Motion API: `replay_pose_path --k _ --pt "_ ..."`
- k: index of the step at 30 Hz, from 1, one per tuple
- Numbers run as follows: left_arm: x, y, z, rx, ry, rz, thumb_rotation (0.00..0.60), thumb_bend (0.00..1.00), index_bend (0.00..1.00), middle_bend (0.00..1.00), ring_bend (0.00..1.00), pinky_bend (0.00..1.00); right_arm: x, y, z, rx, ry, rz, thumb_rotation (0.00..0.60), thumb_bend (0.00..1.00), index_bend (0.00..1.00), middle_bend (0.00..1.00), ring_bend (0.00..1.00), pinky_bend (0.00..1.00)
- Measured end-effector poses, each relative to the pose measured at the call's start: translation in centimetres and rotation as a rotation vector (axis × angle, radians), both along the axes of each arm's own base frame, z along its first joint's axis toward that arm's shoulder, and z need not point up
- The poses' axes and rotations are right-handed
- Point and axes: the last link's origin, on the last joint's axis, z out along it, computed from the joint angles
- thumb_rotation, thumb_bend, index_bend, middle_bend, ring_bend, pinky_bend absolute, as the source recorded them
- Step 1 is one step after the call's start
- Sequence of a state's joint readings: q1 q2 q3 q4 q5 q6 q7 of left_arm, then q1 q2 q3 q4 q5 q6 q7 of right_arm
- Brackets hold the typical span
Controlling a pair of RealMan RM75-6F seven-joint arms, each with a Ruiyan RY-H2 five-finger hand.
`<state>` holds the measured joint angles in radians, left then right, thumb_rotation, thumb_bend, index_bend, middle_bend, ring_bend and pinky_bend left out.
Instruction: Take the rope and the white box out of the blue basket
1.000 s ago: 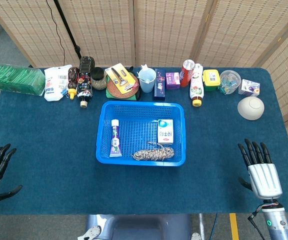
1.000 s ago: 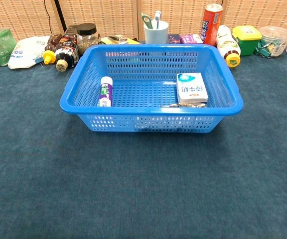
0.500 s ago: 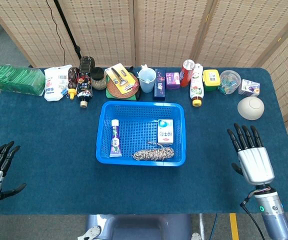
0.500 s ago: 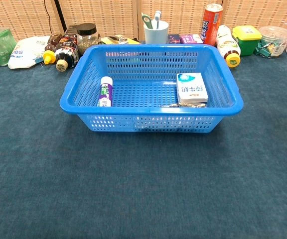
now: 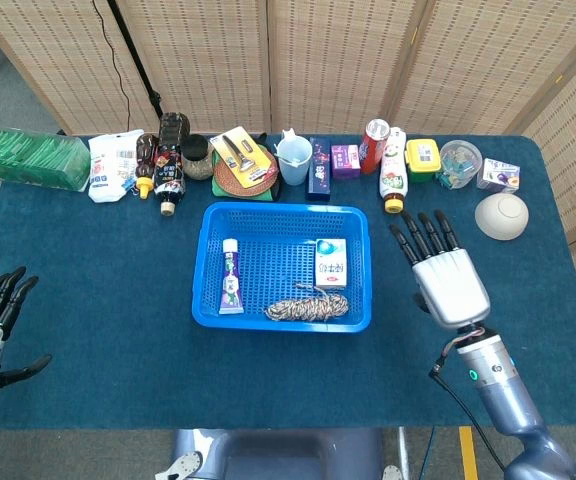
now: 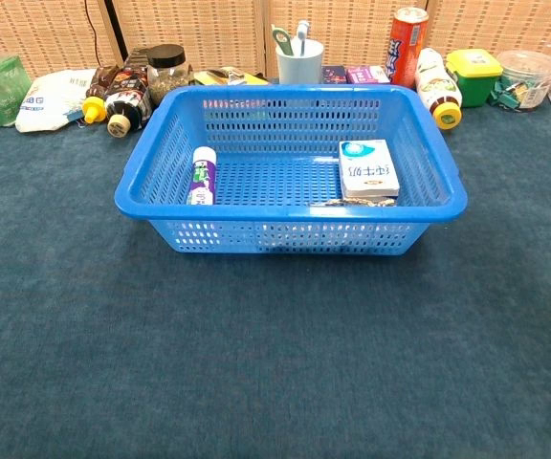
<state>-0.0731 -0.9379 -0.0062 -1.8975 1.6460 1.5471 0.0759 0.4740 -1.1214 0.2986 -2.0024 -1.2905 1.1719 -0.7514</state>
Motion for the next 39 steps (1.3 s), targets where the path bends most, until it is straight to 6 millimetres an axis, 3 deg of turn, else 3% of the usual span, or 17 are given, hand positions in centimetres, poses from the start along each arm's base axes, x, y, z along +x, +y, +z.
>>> replay_pose_path --k 6,21,30,39 --pt "0.6 0.7 0.0 0.001 0.002 0.007 0.600 0.08 0.00 0.00 0.00 0.00 2.9 -2.0 -1.9 0.097 0.006 0.033 0.600 0.00 0.00 0.00 0.00 0.00" --pt "-0.2 2.0 -1.1 -0.020 0.017 0.066 0.600 0.08 0.00 0.00 0.00 0.00 7.4 -5.5 -7.8 0.313 -0.035 0.063 0.600 0.00 0.00 0.00 0.00 0.00" --pt "-0.3 2.7 -1.3 -0.015 0.022 0.080 0.600 0.08 0.00 0.00 0.00 0.00 8.3 -6.4 -10.9 0.412 -0.017 0.044 0.600 0.00 0.00 0.00 0.00 0.00" --pt "-0.6 3.3 -1.5 -0.016 0.025 0.096 0.600 0.08 0.00 0.00 0.00 0.00 7.5 -7.9 -12.5 0.415 0.078 0.030 0.600 0.00 0.04 0.00 0.00 0.00"
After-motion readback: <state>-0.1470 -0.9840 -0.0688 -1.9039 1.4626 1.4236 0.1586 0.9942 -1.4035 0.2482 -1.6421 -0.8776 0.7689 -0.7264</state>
